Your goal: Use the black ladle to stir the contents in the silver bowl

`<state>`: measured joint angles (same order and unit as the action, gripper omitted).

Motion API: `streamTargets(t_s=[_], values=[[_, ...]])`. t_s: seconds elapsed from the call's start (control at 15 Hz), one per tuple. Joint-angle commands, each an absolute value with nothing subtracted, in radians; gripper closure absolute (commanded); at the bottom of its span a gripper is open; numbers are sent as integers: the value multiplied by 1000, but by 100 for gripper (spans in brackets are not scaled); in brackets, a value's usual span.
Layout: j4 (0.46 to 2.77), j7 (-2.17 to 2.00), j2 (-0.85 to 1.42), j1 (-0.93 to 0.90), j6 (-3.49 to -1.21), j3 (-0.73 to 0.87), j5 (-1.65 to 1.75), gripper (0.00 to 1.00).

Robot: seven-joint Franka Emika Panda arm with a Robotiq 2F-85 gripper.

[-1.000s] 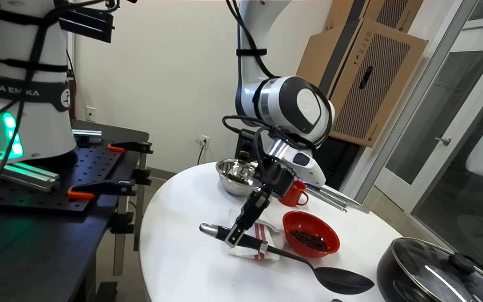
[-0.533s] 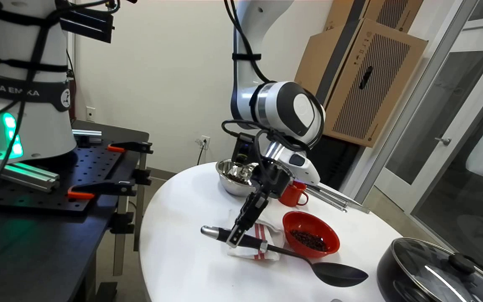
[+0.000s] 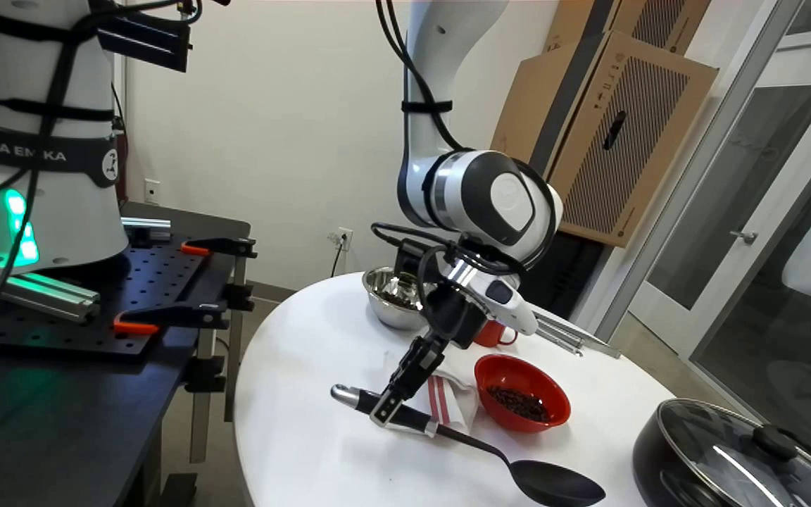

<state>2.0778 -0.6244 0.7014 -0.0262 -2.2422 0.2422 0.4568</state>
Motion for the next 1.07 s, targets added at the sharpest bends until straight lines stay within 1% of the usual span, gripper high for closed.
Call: streamTargets(t_s=[0.0,0.47,0.93,1.0], values=[[2041,-591,726,-37,-2261,245,429,92],[2029,-580,755,-61,-2274,221,416,92],[1997,-513,792,-50,-2241,211,326,92],[1994,-507,795,-50,-2238,212,318,60]])
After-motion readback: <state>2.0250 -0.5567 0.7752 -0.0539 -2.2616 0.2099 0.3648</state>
